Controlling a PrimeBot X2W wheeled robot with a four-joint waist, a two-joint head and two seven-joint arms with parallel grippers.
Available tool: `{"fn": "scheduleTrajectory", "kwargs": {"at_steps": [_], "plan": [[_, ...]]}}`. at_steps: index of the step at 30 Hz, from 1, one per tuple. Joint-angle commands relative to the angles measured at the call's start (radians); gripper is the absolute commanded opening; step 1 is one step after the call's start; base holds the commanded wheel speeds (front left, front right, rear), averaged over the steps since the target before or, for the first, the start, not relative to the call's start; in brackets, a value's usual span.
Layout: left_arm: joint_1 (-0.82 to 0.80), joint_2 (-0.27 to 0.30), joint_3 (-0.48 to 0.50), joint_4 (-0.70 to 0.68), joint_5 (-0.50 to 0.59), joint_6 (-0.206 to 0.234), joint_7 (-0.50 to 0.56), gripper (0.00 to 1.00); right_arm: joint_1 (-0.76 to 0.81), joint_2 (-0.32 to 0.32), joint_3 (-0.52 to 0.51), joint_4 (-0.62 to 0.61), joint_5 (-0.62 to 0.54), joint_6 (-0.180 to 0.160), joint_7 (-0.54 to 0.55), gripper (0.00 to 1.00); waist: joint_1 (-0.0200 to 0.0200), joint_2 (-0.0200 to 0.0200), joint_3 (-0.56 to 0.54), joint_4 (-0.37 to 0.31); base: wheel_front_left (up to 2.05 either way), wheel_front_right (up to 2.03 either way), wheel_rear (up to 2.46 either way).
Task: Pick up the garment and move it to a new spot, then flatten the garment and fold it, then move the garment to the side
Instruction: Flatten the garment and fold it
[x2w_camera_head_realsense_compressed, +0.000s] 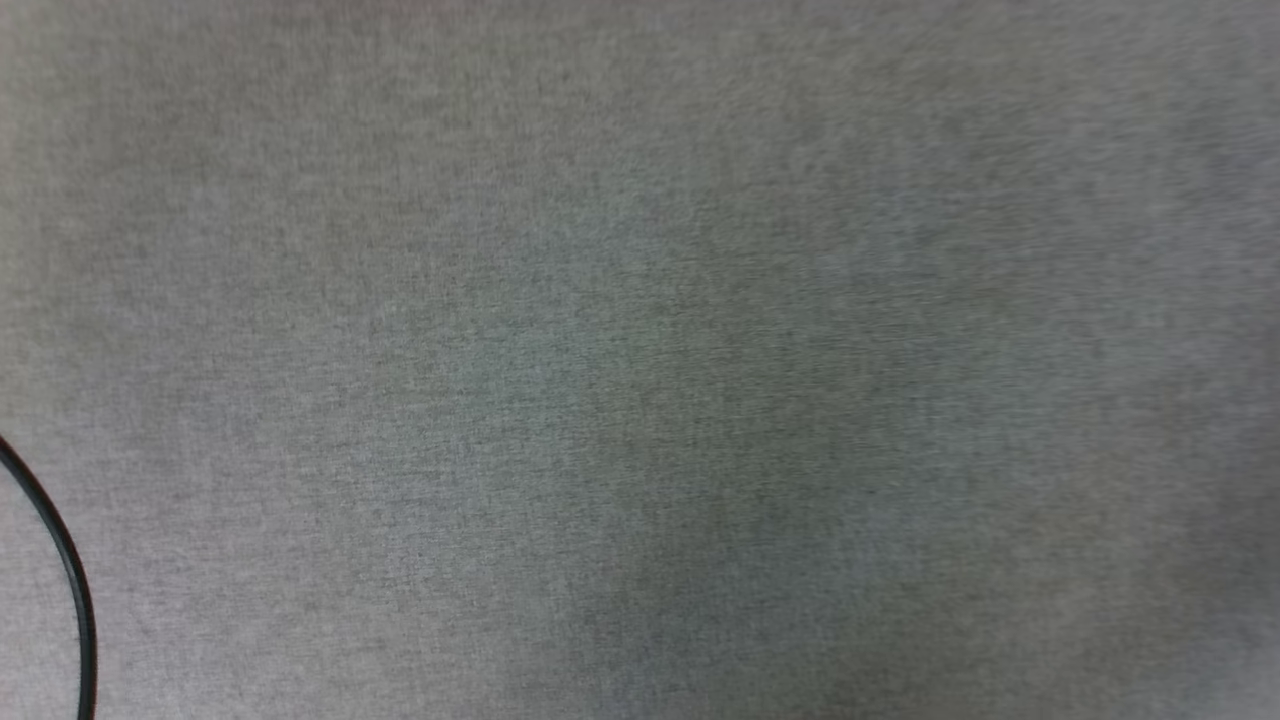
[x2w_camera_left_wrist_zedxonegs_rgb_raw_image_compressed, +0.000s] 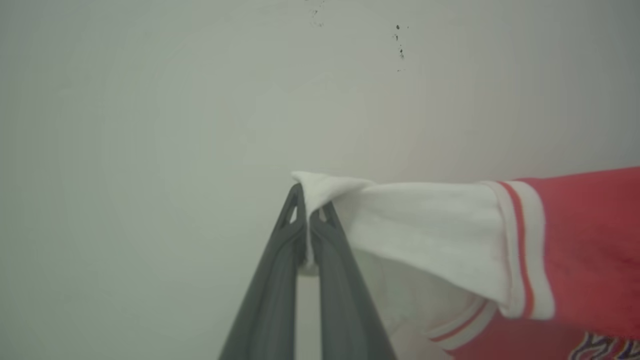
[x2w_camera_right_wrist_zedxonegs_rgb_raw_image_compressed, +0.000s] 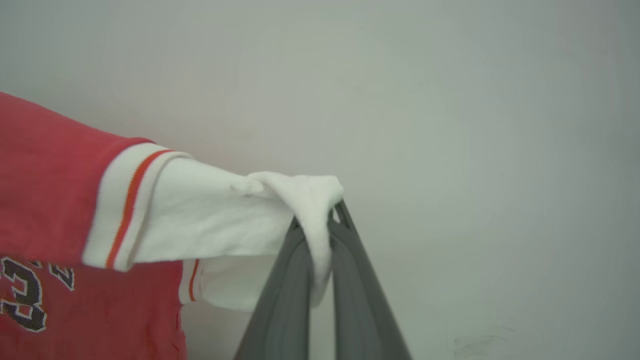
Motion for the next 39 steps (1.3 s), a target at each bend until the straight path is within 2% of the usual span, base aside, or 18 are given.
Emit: {"fn": "scheduleTrajectory", "kwargs": {"at_steps": [1,5,9,14,19,27,32,39], "plan": [[-0.028,-0.007,-0.003,0.025,0.006,-0.006,-0.019,0.00,-0.033,0.005,-0.003,0.029,-0.017,-0.001,-0.021,0.00,-0.0003,0.0000,0.041,0.024,0.00,0.00,0.00],[-0.070,-0.034,-0.016,0.115,0.012,-0.017,-0.080,0.00,-0.093,0.042,0.002,0.140,-0.041,-0.001,-0.097,0.00,-0.0003,0.0000,0.063,0.042,0.00,0.00,0.00],[-0.041,-0.053,-0.029,0.191,0.009,-0.029,-0.133,0.00,-0.080,0.077,0.024,0.234,-0.039,-0.001,-0.154,0.00,-0.0003,0.0000,0.066,0.051,0.00,0.00,0.00],[0.055,-0.068,-0.043,0.262,-0.004,-0.043,-0.193,0.00,-0.003,0.113,0.053,0.323,-0.005,-0.001,-0.211,0.00,-0.0003,0.0000,0.044,0.061,0.00,0.00,0.00],[0.239,-0.087,-0.062,0.306,-0.027,-0.059,-0.247,0.00,0.133,0.124,0.110,0.378,0.039,-0.001,-0.225,0.00,-0.0003,0.0000,-0.018,0.069,0.00,0.00,0.00],[0.608,-0.090,-0.103,0.302,-0.060,-0.070,-0.299,0.00,0.426,0.085,0.209,0.369,0.194,-0.001,-0.155,0.00,-0.0003,0.0000,-0.179,0.085,0.00,0.00,0.00],[0.825,-0.068,-0.127,0.275,-0.081,-0.067,-0.285,0.00,0.613,0.022,0.264,0.319,0.309,-0.001,-0.092,0.00,-0.0003,0.0000,-0.272,0.092,0.00,0.00,0.00],[1.083,-0.001,-0.117,0.213,-0.165,-0.079,-0.175,0.00,0.824,-0.019,0.279,0.250,0.460,-0.001,0.008,0.00,-0.0003,0.0000,-0.371,0.086,0.00,0.00,0.00]]}}
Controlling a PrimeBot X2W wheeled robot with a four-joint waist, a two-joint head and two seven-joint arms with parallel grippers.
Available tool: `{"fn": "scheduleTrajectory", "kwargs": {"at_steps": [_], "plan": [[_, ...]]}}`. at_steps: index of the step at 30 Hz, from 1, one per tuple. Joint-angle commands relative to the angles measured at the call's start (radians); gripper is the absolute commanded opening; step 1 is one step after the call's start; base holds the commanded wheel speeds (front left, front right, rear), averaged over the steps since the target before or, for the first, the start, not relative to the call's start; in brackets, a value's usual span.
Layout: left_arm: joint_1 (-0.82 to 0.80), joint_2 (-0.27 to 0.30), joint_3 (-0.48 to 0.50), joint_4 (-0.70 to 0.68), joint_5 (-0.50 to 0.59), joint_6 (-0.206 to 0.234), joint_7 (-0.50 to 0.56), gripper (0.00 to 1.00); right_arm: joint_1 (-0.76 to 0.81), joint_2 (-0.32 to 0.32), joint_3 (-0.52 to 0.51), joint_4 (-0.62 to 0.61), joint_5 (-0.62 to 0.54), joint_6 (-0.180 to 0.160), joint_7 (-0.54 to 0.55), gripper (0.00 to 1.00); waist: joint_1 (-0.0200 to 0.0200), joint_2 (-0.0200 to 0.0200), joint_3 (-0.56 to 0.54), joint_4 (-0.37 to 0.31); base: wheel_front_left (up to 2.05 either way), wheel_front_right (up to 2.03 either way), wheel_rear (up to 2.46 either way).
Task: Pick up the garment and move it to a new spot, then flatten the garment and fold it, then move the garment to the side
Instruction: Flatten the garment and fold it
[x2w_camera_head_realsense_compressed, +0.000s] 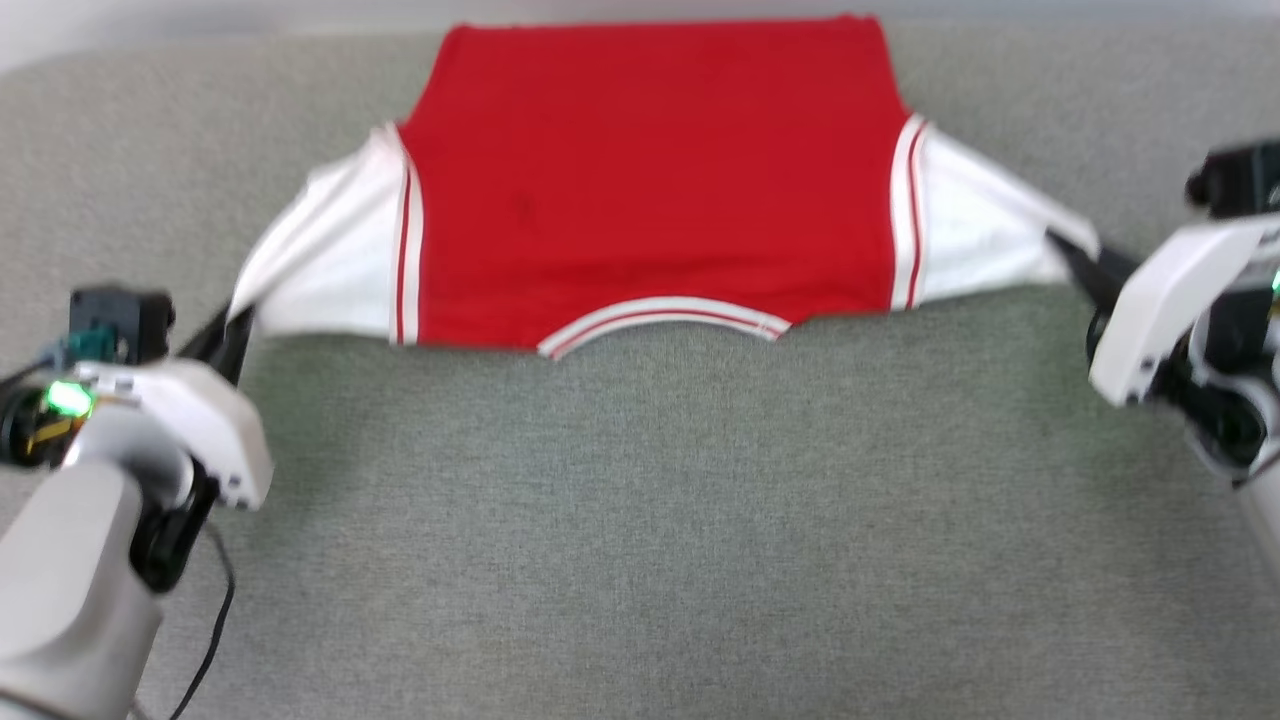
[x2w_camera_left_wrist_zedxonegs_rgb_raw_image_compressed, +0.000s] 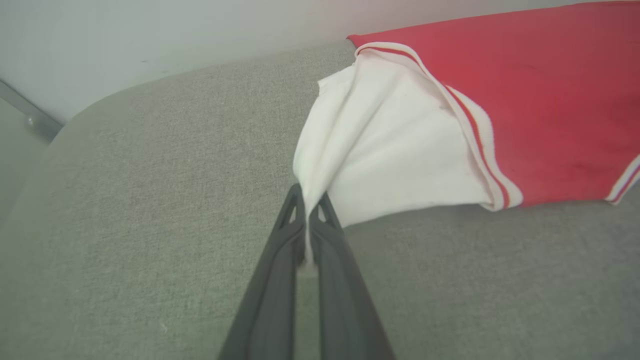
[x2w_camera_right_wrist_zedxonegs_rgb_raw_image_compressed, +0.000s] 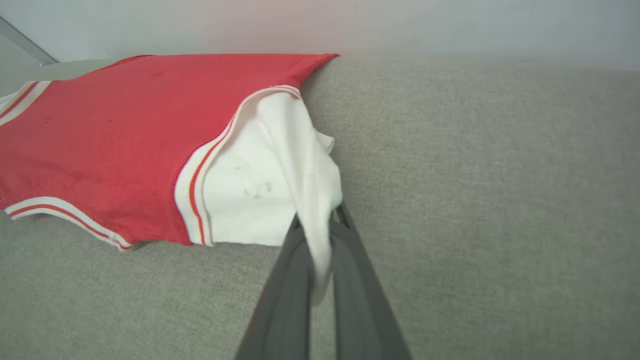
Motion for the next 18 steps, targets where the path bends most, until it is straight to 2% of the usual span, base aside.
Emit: {"fn": "scheduleTrajectory", "kwargs": {"at_steps": [1,6,18], "plan": [[0.053,0.034,0.012,-0.023,-0.016,0.004,0.019,0.00,0.048,-0.026,0.001,-0.024,0.022,-0.001,0.017,0.00,0.0003,0.0000,-0.050,-0.004,0.00,0.00,0.00],[0.183,0.074,0.014,-0.110,-0.046,0.019,0.075,0.00,0.156,-0.045,0.003,-0.077,0.075,-0.001,0.057,0.00,0.0003,0.0000,-0.092,-0.016,0.00,0.00,0.00],[0.501,0.172,0.021,-0.369,-0.123,0.094,0.213,0.00,0.451,-0.089,-0.058,-0.229,0.154,-0.001,0.169,0.00,0.0003,0.0000,-0.178,-0.038,0.00,0.00,0.00]]}}
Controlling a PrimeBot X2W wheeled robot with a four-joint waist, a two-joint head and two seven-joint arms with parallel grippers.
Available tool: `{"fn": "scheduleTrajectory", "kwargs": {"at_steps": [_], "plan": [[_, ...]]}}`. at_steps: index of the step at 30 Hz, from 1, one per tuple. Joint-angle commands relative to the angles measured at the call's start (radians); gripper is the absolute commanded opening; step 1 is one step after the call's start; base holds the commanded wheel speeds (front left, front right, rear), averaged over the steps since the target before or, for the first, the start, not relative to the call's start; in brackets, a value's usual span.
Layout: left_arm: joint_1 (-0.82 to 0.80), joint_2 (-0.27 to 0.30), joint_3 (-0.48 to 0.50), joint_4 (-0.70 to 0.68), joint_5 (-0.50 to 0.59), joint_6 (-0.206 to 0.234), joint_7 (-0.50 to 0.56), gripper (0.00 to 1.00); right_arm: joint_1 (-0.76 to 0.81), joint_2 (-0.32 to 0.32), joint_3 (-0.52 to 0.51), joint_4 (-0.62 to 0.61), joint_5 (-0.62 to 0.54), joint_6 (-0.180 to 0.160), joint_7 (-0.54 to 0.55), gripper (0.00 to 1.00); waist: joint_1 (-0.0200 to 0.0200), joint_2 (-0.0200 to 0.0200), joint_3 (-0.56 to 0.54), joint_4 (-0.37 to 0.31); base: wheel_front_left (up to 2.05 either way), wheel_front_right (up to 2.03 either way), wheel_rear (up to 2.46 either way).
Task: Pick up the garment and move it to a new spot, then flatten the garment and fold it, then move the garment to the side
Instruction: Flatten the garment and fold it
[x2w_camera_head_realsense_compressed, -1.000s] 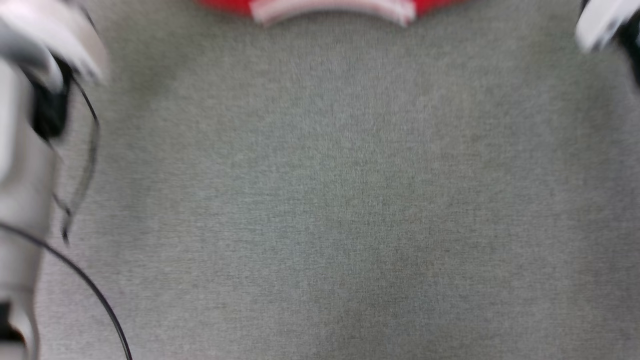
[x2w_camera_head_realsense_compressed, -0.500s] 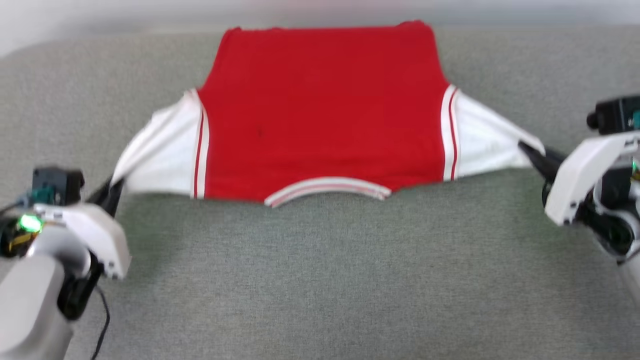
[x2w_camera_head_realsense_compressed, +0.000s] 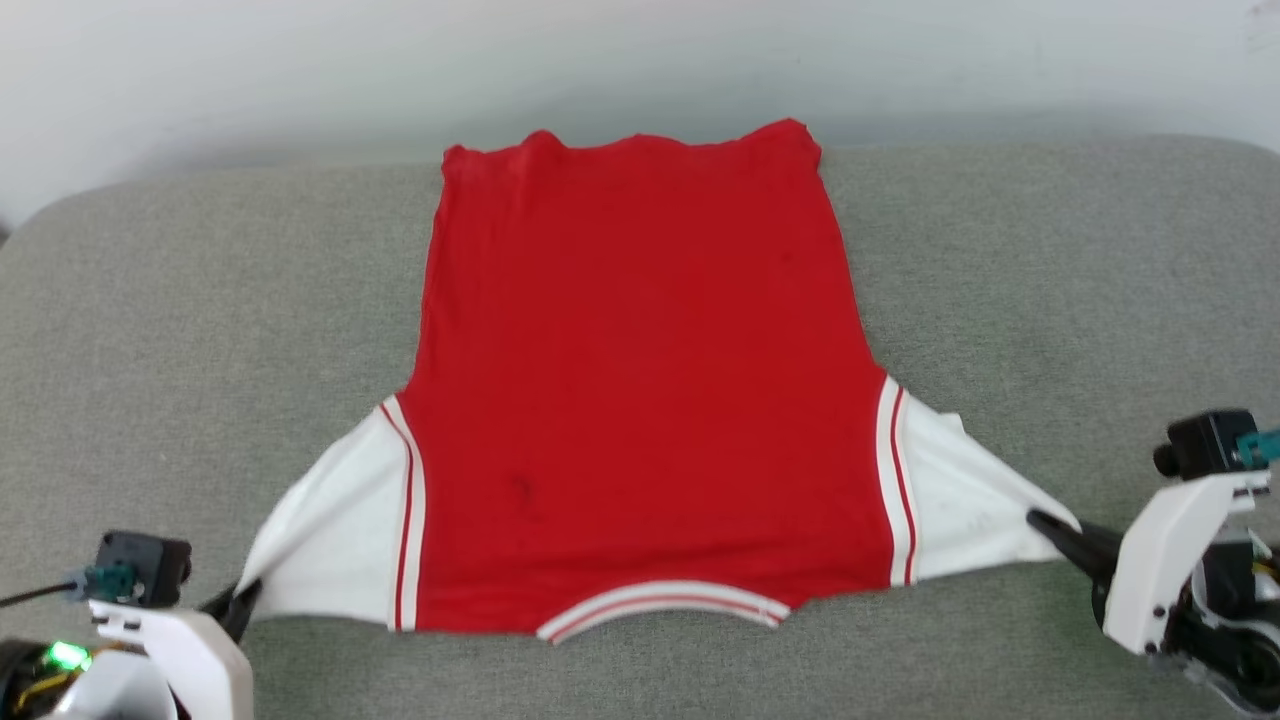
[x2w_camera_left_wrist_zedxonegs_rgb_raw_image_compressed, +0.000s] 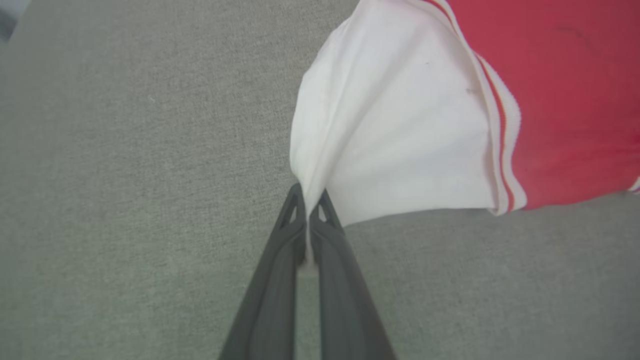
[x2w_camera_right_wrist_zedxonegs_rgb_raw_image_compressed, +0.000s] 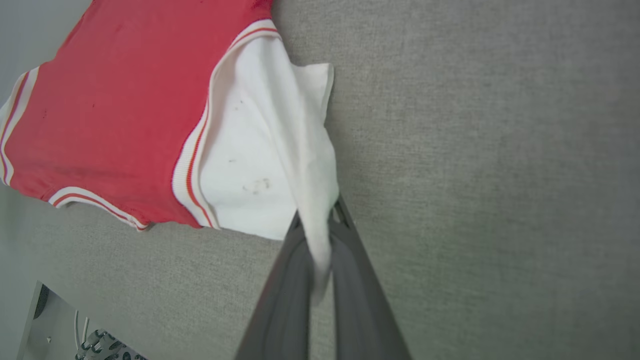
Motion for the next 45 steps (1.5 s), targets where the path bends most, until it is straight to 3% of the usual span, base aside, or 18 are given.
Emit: {"fn": "scheduleTrajectory", "kwargs": {"at_steps": [1,7,17,18,19,20,25,33,38,45], "plan": [[0.025,0.012,0.005,-0.005,-0.009,0.007,0.009,0.00,0.029,-0.013,-0.012,-0.005,0.005,-0.002,0.007,0.00,0.0003,0.0000,-0.009,-0.002,0.00,0.00,0.00],[0.144,0.034,0.011,-0.060,-0.065,0.022,0.048,0.00,0.175,-0.001,-0.079,-0.075,0.025,-0.002,0.064,0.00,0.0003,0.0000,-0.019,-0.005,0.00,0.00,0.00],[0.189,-0.008,-0.002,-0.143,-0.139,0.008,0.081,0.00,0.257,0.013,-0.148,-0.159,-0.037,-0.001,0.108,0.00,0.0003,0.0000,-0.008,0.001,0.00,0.00,0.00],[0.188,-0.017,0.009,-0.151,-0.156,0.011,0.078,0.00,0.253,0.010,-0.151,-0.169,-0.050,-0.001,0.105,0.06,0.0003,0.0000,-0.006,0.001,0.00,0.00,0.00],[0.188,-0.019,0.014,-0.161,-0.165,0.012,0.076,0.00,0.248,0.003,-0.153,-0.181,-0.063,-0.001,0.102,0.49,0.0003,0.0000,-0.003,0.003,0.00,0.00,0.00],[0.190,-0.017,0.015,-0.172,-0.169,0.010,0.079,0.00,0.245,0.000,-0.153,-0.193,-0.065,-0.001,0.109,1.00,0.0003,0.0000,0.001,0.005,0.00,0.00,0.00],[0.210,-0.015,0.008,-0.279,-0.222,-0.025,0.110,0.00,0.191,-0.020,-0.197,-0.273,-0.089,-0.001,0.117,1.00,0.0003,0.0000,0.042,0.029,0.00,0.00,0.00],[0.188,0.028,0.015,-0.482,-0.189,0.011,0.146,0.00,-0.043,-0.005,-0.277,-0.361,-0.139,-0.001,0.247,1.00,0.0003,0.0000,0.180,0.105,0.00,0.00,0.00],[0.158,0.018,-0.002,-0.585,-0.149,0.027,0.144,0.00,-0.278,0.022,-0.319,-0.283,-0.207,-0.001,0.351,1.00,0.0003,0.0000,0.287,0.170,0.00,0.00,0.00],[0.092,-0.012,-0.042,-0.651,-0.092,0.011,0.136,0.00,-0.584,0.034,-0.355,-0.144,-0.329,-0.001,0.472,1.00,0.0003,0.0000,0.420,0.273,0.00,0.00,0.00]]}}
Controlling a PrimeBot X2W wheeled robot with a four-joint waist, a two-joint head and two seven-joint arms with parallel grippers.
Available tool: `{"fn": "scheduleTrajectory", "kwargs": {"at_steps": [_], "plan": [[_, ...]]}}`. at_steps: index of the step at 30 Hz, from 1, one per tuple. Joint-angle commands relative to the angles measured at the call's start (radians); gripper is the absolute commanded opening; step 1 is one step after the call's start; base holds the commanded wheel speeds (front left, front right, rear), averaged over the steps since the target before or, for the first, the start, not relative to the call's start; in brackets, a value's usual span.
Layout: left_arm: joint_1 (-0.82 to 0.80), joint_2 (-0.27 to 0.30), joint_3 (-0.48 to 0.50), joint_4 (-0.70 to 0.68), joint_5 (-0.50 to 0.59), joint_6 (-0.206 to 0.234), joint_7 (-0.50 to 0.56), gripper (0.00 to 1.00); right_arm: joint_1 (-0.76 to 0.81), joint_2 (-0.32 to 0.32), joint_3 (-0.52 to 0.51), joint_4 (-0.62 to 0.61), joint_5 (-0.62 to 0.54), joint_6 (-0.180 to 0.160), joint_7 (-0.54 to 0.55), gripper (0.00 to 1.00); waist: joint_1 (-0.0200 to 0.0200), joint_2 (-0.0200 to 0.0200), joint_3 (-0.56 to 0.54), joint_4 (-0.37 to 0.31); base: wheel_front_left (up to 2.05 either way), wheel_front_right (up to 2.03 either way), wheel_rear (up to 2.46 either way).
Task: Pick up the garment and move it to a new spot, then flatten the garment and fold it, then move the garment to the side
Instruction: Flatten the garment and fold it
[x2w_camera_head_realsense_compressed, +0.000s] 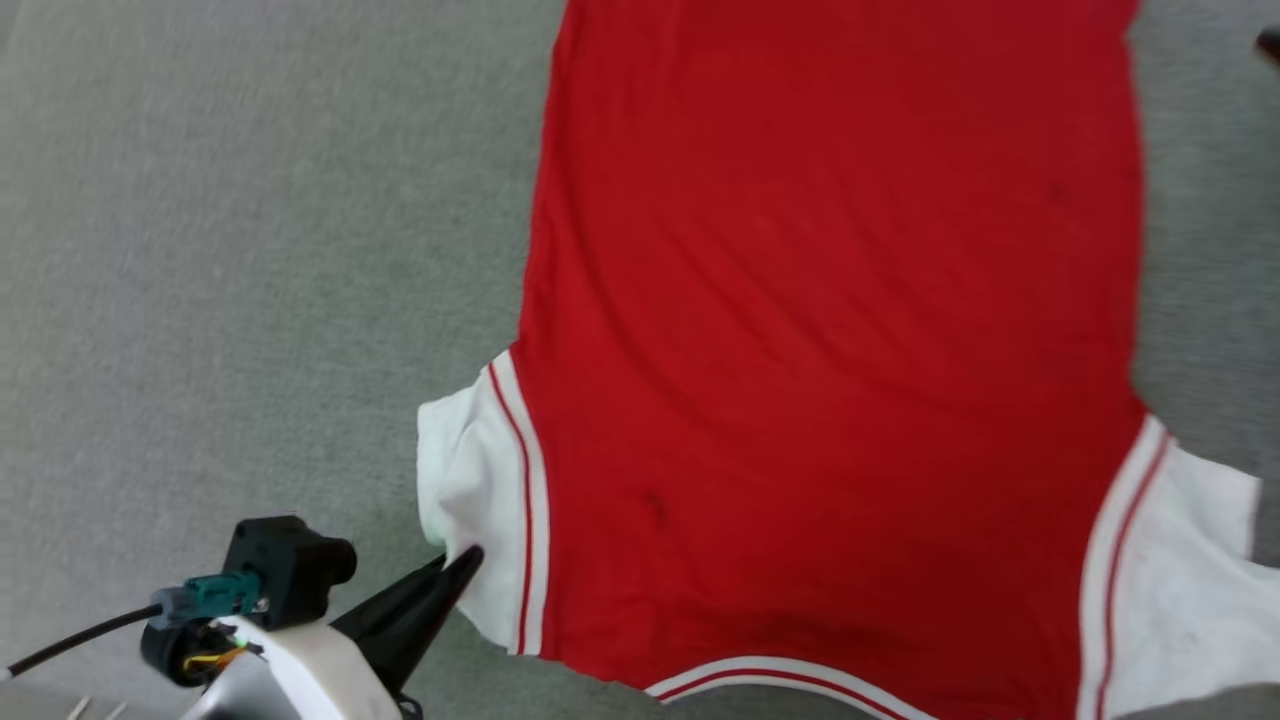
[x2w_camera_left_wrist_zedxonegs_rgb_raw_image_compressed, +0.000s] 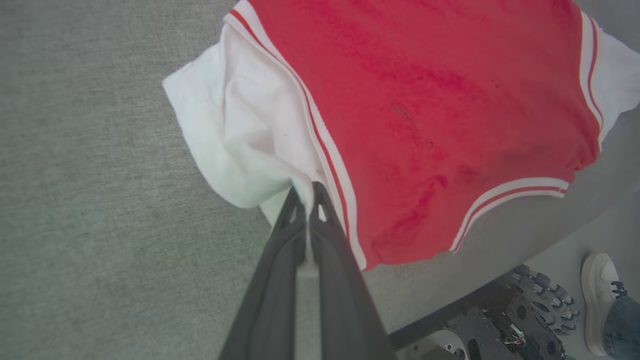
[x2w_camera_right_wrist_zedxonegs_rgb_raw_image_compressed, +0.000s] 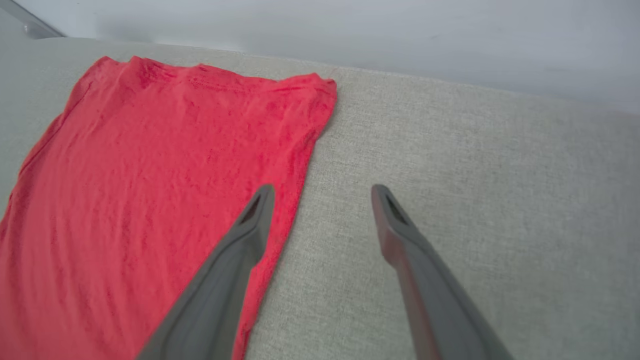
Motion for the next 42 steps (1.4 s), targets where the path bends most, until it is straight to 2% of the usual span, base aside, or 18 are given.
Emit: {"fn": "scheduleTrajectory", "kwargs": {"at_steps": [1,7,13,20,27,28,29,35,42], "plan": [[-0.025,-0.012,-0.008,-0.008,0.010,-0.007,-0.008,0.00,-0.061,0.005,-0.003,0.021,-0.023,0.000,0.011,1.00,-0.0003,-0.0001,0.087,0.086,0.00,0.00,0.00],[-0.082,-0.058,-0.047,-0.009,0.034,-0.034,-0.027,0.00,-0.250,0.025,-0.009,0.142,-0.129,0.000,0.049,1.00,-0.0003,-0.0001,0.150,0.150,0.00,0.00,0.00],[-0.118,-0.091,-0.071,0.002,0.049,-0.050,-0.041,0.00,-0.343,0.021,-0.017,0.255,-0.197,0.000,0.086,1.00,-0.0003,-0.0001,0.185,0.197,0.00,0.00,0.00],[-0.134,-0.114,-0.085,0.020,0.053,-0.058,-0.059,0.00,-0.361,0.006,-0.018,0.320,-0.242,0.000,0.106,1.00,-0.0003,-0.0001,0.204,0.228,0.00,0.00,0.00],[-0.150,-0.122,-0.086,0.044,0.056,-0.067,-0.072,0.00,-0.279,0.007,0.009,0.373,-0.242,0.000,0.176,0.98,-0.0003,-0.0001,0.214,0.243,0.00,0.00,0.00],[-0.153,-0.122,-0.087,0.047,0.056,-0.066,-0.074,0.00,-0.268,0.007,0.003,0.383,-0.242,0.000,0.193,0.36,-0.0003,-0.0001,0.213,0.243,0.00,0.00,0.00],[-0.156,-0.123,-0.087,0.049,0.056,-0.067,-0.074,0.00,-0.259,0.009,0.004,0.384,-0.239,0.000,0.205,0.00,-0.0003,-0.0001,0.213,0.242,0.00,0.00,0.00],[-0.159,-0.124,-0.086,0.067,0.051,-0.071,-0.084,0.00,-0.228,0.006,-0.003,0.352,-0.225,0.000,0.210,0.00,-0.0003,-0.0001,0.189,0.222,0.00,0.00,0.00],[-0.155,-0.108,-0.068,0.098,0.055,-0.061,-0.094,0.00,-0.144,-0.003,0.007,0.327,-0.186,0.000,0.192,0.00,-0.0003,-0.0001,0.111,0.155,0.00,0.00,0.00]]}}
